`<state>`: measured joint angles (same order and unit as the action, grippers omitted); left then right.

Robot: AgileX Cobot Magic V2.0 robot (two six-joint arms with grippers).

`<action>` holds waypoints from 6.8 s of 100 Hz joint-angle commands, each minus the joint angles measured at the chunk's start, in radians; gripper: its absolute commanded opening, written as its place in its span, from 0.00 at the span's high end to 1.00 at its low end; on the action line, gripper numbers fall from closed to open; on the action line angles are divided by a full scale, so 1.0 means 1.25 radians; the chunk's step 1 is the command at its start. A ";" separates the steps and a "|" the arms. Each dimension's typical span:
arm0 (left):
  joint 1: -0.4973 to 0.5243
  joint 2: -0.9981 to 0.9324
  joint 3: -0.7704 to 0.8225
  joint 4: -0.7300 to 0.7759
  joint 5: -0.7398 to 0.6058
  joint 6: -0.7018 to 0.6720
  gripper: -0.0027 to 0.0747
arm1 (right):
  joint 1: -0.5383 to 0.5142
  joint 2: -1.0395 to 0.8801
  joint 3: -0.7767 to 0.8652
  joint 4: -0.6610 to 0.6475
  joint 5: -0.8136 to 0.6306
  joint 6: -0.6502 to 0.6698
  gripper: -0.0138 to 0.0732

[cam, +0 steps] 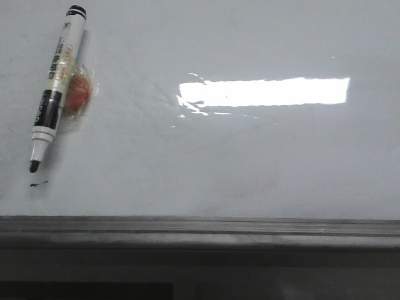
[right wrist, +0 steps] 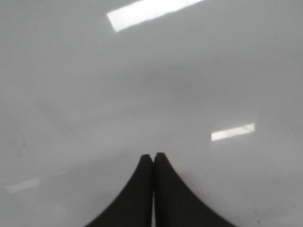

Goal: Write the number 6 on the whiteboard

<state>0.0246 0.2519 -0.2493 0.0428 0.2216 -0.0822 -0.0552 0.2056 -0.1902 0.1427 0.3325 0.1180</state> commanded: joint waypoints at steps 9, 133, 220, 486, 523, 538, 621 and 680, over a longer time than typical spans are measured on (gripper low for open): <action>-0.007 0.019 -0.019 -0.016 -0.132 0.001 0.45 | -0.003 0.014 -0.028 0.000 -0.036 -0.003 0.91; -0.645 0.456 -0.068 -0.165 -0.297 -0.007 0.40 | -0.003 0.014 -0.028 0.000 -0.024 -0.003 0.91; -0.565 0.573 -0.068 -0.177 -0.364 0.006 0.99 | 0.032 0.016 -0.051 0.000 0.024 -0.062 0.91; -0.727 0.246 -0.068 0.066 -0.296 0.006 0.48 | 0.686 0.601 -0.444 0.319 -0.203 -0.358 0.91; -0.640 0.198 -0.068 0.047 -0.296 0.006 0.51 | 0.540 0.681 -0.556 0.303 -0.156 -0.361 0.91; -0.640 0.199 -0.068 0.047 -0.296 0.006 0.54 | 0.541 0.751 -0.557 0.298 -0.120 -0.361 0.91; -0.640 0.199 -0.068 0.054 -0.296 0.006 0.54 | 0.598 0.755 -0.516 0.297 -0.084 -0.361 0.91; -0.804 0.483 -0.068 0.164 -0.442 0.006 0.53 | 0.761 0.685 -0.516 0.297 -0.007 -0.361 0.91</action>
<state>-0.9702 0.8189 -0.3056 0.2530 -0.1948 -0.0654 0.8802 1.0755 -0.8080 0.5110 0.3459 -0.3207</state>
